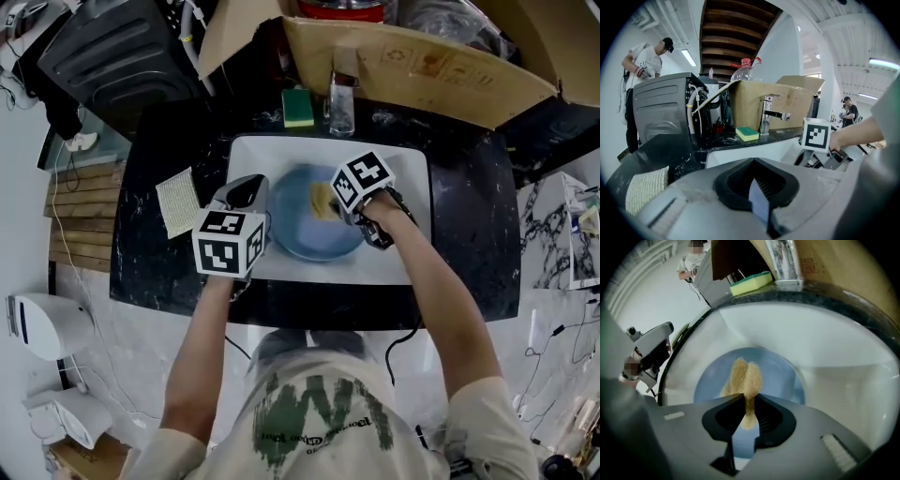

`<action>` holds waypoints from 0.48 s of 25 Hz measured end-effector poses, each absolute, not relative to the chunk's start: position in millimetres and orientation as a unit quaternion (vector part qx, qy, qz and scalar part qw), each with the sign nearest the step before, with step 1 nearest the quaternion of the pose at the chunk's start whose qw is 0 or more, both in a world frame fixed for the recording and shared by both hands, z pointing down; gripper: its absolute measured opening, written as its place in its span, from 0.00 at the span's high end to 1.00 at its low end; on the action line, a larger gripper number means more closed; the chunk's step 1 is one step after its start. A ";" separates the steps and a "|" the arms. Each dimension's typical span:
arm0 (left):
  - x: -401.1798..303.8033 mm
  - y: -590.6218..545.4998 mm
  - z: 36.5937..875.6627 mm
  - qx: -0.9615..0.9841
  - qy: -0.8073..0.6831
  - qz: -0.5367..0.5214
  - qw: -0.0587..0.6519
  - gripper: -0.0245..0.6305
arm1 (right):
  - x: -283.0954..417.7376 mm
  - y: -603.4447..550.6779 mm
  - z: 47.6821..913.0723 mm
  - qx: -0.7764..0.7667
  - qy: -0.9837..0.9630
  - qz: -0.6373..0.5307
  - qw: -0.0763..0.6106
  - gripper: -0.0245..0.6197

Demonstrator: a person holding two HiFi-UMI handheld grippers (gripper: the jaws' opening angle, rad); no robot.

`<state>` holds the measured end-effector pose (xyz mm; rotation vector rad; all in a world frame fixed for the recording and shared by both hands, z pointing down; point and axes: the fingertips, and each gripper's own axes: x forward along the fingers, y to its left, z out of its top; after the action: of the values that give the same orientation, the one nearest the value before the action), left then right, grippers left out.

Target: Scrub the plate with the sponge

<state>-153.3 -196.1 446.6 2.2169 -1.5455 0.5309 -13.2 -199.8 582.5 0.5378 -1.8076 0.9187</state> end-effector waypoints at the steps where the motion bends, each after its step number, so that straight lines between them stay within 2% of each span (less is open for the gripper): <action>1: -155.2 -195.3 446.1 0.789 -0.553 0.189 0.193 0.96 | -20.1 -199.9 580.6 0.218 -0.751 0.380 0.494 0.87; 12: -180.0 -183.1 443.6 0.771 -0.577 0.185 0.194 0.96 | -86.1 -191.1 585.7 0.183 -0.771 0.404 0.458 0.87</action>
<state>-180.0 -183.1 443.6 2.1634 -1.6195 0.5175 -86.1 -191.1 585.7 0.4500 -1.8991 0.9946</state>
